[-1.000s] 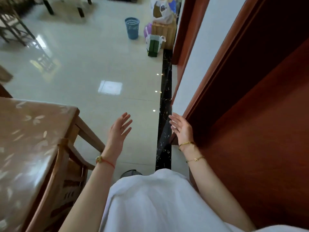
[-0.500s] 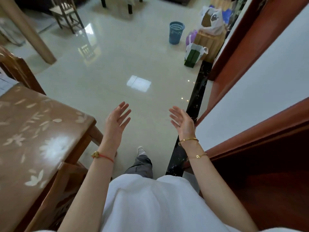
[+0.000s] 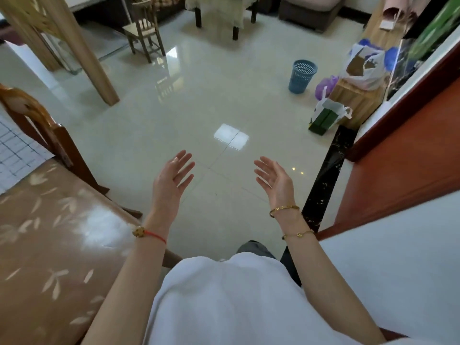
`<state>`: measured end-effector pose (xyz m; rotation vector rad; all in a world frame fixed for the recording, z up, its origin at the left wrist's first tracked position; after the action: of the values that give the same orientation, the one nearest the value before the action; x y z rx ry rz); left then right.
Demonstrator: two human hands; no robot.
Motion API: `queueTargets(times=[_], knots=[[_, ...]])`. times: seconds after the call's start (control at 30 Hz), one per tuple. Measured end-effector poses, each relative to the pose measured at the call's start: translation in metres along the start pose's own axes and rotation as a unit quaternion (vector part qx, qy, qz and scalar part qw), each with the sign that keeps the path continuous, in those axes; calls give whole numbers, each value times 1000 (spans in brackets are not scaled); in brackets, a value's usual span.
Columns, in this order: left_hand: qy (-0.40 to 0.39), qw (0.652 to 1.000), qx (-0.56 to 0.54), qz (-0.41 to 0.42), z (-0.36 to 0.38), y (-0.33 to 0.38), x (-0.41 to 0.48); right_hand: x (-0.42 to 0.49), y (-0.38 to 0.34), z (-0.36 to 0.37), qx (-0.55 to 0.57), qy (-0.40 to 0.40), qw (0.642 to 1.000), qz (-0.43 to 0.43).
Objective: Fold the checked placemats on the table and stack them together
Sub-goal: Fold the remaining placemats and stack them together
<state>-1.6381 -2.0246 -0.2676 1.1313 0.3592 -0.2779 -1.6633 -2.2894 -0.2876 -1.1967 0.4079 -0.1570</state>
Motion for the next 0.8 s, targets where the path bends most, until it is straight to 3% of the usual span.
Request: queueTargets(times=[0.43, 0.8], knots=[[143, 987, -59, 41, -65, 75, 137, 181, 25, 156, -43, -138, 988, 57], [284, 938, -154, 125, -108, 175, 235, 345, 25, 354, -87, -315, 941, 93]])
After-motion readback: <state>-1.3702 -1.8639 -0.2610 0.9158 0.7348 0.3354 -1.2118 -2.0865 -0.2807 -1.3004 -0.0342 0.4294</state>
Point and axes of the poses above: each hand's wrist, its own x-axis towards the middle knuckle, its own z-axis out of the palm, y = z × x, the point moved 9 cm from there along x, towards the middle knuckle, and after that the axes turned 8 degrees about -z, right-handed, at the moved point
